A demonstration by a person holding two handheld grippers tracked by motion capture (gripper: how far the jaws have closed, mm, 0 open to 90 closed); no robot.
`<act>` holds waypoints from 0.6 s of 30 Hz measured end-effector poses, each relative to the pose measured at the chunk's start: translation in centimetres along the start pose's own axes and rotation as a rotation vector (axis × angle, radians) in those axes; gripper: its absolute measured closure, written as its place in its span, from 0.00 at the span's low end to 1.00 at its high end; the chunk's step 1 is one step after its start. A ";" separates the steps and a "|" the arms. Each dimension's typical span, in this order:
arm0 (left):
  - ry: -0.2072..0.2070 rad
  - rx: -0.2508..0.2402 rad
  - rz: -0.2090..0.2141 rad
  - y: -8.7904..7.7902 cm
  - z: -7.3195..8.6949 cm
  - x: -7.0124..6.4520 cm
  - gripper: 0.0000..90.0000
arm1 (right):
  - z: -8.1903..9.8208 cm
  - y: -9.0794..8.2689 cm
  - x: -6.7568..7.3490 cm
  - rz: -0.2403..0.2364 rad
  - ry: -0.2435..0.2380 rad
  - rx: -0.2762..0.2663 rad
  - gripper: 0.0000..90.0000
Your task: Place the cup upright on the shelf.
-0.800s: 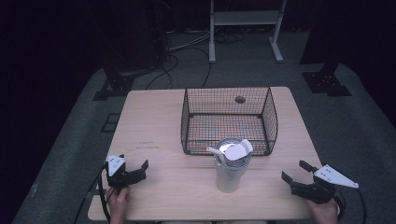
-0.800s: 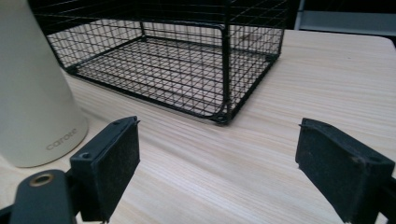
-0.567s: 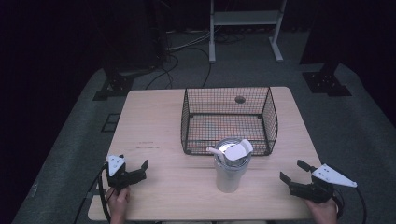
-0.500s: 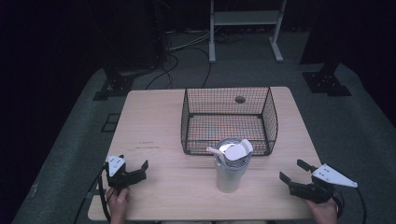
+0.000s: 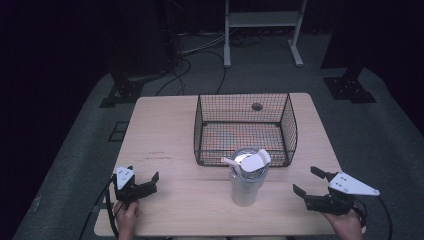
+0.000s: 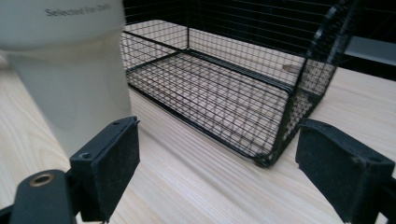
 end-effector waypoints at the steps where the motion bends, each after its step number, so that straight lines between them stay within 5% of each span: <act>1: 0.000 0.000 0.000 0.0 0.0 0.0 0.00 | 0.0 0.0 0.0 0.000 0.000 0.000 0.14; 18: 0.000 -0.004 0.000 0.0 0.0 0.0 0.00 | -1.9 1.0 2.8 -0.119 -0.083 0.056 0.14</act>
Point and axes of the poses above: each handheld gripper's, and its own axes: y roughly forward along the jaws, z roughly out of its underside, x roughly to its left, the point moved 1 cm from there along y, roughly forward along the jaws, and after that the axes turned 13 degrees about y, right-handed, at the moved point
